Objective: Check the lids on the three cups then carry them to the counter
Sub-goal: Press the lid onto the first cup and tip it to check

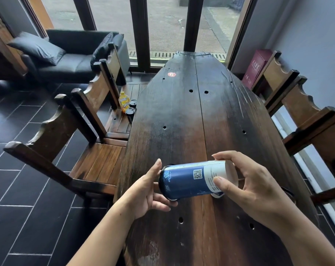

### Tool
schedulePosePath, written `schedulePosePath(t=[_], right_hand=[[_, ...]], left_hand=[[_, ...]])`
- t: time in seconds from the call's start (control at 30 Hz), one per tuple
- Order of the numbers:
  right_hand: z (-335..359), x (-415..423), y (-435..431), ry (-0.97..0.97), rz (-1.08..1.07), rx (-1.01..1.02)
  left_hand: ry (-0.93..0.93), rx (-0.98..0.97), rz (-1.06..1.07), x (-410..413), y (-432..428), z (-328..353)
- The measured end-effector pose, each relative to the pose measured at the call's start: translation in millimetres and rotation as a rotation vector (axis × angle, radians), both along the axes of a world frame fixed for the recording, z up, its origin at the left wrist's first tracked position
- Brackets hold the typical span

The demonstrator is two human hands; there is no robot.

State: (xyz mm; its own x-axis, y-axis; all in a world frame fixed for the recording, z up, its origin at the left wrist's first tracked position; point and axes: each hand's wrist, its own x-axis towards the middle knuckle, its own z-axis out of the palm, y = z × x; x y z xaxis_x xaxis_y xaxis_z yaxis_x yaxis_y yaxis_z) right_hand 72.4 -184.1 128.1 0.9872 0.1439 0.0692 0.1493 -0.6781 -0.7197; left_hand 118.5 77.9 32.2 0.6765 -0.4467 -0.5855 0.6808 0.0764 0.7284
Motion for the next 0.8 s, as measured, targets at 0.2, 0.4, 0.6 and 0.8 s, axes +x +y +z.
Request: schedulePosePath(t=[0.2, 0.4, 0.6, 0.8], right_hand=[[2.7, -1.3, -0.8, 0.002, 0.007, 0.057], [6.8, -4.3, 2.3, 0.034, -0.004, 0.076], [9.0, -6.7, 4.1, 0.056, -0.055, 0.106], [6.4, -7.0, 2.8, 0.085, -0.094, 0.091]], left_hand=[[0.022, -0.093, 0.048, -1.0, 1.2, -2.3], [-0.027, -0.208, 0.093, -3.1, 4.4, -2.6], [-0.126, -0.272, 0.080, -5.7, 6.8, -2.3], [-0.126, -0.325, 0.114, -7.3, 8.5, -2.9]])
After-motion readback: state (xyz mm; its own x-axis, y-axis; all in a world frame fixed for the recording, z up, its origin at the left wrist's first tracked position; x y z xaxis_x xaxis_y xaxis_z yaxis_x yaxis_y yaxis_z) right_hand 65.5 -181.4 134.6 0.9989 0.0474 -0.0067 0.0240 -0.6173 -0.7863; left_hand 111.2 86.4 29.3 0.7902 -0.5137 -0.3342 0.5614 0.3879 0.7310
